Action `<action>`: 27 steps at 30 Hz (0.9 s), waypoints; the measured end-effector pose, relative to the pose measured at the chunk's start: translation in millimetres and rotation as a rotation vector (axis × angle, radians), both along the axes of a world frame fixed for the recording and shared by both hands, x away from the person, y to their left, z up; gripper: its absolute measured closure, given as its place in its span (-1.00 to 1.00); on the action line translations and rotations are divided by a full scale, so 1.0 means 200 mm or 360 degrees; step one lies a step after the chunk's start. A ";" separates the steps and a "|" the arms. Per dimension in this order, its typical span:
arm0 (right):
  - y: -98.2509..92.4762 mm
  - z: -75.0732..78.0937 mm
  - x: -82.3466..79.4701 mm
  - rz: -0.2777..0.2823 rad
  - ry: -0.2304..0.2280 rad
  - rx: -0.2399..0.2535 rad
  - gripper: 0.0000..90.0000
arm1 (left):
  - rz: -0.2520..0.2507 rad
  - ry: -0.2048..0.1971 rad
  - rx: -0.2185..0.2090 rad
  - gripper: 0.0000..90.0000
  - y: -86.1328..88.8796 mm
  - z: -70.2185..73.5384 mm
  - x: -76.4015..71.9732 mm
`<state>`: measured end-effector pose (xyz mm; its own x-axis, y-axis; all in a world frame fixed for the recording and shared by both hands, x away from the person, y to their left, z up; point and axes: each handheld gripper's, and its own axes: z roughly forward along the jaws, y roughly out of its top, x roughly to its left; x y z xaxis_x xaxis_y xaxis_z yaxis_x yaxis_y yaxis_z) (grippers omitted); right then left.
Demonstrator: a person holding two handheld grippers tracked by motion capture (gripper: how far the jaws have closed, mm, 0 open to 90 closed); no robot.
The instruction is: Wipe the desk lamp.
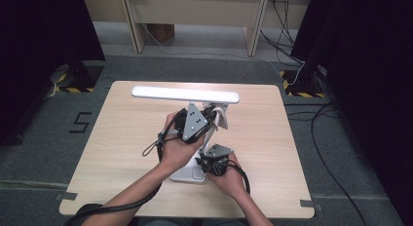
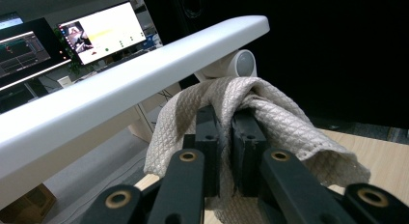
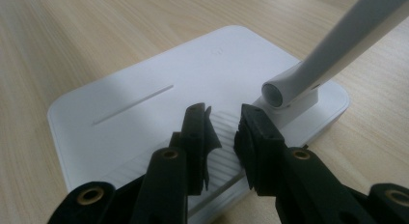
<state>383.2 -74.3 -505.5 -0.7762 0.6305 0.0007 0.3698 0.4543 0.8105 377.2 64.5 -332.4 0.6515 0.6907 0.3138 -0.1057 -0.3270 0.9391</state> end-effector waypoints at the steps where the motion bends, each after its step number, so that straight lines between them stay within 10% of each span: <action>1: 0.00 0.00 0.00 -0.0001 0.0001 -0.0004 0.62 | 0.0001 0.0003 0.0005 0.84 0.00 0.00 0.00; 27: 0.00 0.00 0.00 0.0001 -0.0002 -0.0006 0.62 | 0.0008 0.0023 0.0052 0.84 0.00 -0.08 -0.02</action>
<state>383.2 -74.4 -505.4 -0.7766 0.6300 -0.0026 0.3683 0.4574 0.8094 374.0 65.0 -347.8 0.6525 0.6837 0.3268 -0.0903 -0.3580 0.9293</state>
